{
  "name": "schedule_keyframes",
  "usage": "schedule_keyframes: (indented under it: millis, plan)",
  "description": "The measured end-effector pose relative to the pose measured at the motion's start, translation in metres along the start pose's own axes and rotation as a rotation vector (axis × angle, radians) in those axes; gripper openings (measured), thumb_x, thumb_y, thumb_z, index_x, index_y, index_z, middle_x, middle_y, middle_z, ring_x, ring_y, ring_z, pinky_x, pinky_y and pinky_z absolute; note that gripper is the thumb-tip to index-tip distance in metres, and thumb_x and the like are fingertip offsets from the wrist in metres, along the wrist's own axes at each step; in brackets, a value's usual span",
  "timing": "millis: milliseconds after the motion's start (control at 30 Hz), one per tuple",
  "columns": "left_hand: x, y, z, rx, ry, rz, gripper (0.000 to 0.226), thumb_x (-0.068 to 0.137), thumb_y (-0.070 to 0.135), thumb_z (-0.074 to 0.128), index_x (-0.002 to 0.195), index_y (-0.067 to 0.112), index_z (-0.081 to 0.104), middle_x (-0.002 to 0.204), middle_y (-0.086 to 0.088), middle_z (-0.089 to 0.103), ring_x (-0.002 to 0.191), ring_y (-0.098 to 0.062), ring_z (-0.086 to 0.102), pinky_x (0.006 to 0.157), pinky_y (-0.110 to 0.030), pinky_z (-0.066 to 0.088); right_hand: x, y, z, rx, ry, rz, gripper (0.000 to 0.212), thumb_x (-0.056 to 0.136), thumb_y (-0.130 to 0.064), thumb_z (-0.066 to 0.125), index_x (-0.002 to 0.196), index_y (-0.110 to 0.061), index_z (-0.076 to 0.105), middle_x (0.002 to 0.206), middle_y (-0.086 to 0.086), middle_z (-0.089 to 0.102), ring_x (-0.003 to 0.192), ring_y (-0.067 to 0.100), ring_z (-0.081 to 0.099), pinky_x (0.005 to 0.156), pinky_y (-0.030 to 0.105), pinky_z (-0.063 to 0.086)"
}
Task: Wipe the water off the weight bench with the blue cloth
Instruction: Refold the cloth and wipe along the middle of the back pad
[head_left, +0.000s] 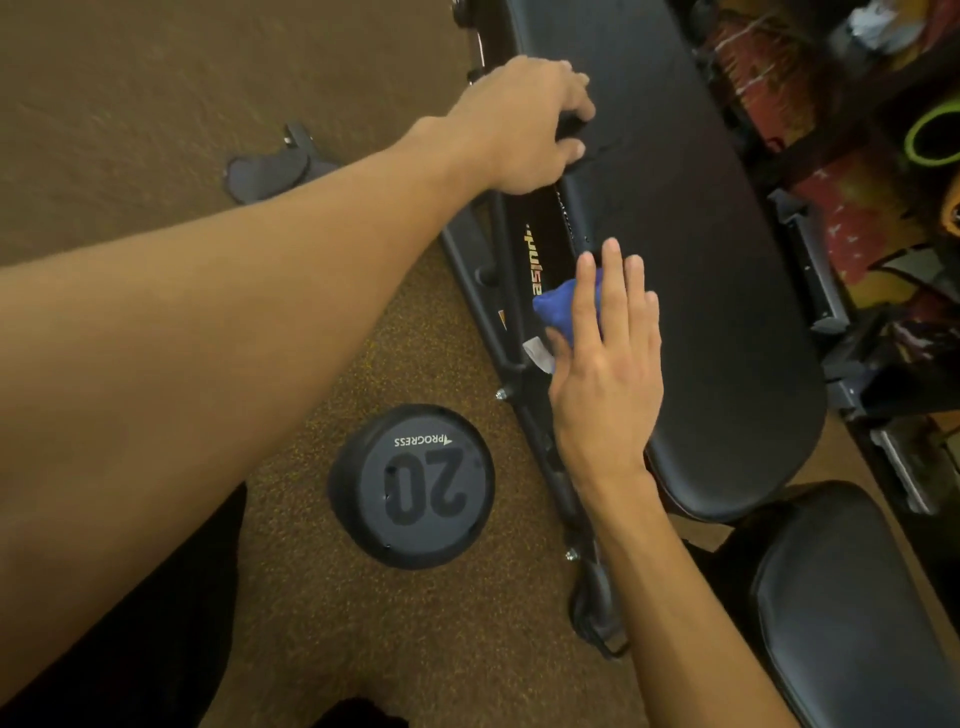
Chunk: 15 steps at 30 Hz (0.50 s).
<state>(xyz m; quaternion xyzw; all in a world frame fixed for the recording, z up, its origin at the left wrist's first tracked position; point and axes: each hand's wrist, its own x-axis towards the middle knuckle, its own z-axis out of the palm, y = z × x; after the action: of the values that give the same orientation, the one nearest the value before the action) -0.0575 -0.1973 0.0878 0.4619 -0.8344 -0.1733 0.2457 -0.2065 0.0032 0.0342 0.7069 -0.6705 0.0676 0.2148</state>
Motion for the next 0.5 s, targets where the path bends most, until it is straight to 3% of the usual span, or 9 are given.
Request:
schedule_keyframes:
  millis: [167, 333, 500]
  plan:
    - [0.005, -0.010, -0.005, -0.035, -0.019, 0.008, 0.049, 0.106, 0.036, 0.060, 0.154, 0.025, 0.054, 0.170, 0.002, 0.036, 0.161, -0.017, 0.023, 0.129, -0.046, 0.021, -0.010, 0.011, -0.010, 0.003, -0.064, -0.103, 0.064, 0.111, -0.019, 0.052, 0.166, -0.003, 0.025, 0.175, 0.017, 0.017, 0.164, 0.034, 0.015, 0.131, 0.050, 0.023]
    - [0.011, -0.021, -0.011, -0.059, -0.049, 0.048, 0.044, 0.108, 0.033, 0.057, 0.152, 0.026, 0.055, 0.171, -0.001, 0.033, 0.162, -0.017, 0.019, 0.129, -0.043, 0.017, 0.014, -0.009, -0.004, 0.038, -0.012, 0.053, 0.072, 0.106, -0.020, 0.063, 0.164, 0.003, 0.027, 0.172, 0.021, 0.026, 0.161, 0.035, 0.024, 0.130, 0.048, 0.027]
    - [0.022, -0.029, -0.009, -0.101, -0.038, 0.041, 0.038, 0.108, 0.031, 0.058, 0.146, 0.031, 0.062, 0.168, 0.004, 0.039, 0.161, -0.015, 0.021, 0.130, -0.046, 0.022, 0.066, -0.029, 0.010, 0.063, 0.019, 0.071, 0.077, 0.102, -0.018, 0.067, 0.164, 0.002, 0.026, 0.173, 0.021, 0.025, 0.162, 0.034, 0.022, 0.130, 0.048, 0.026]
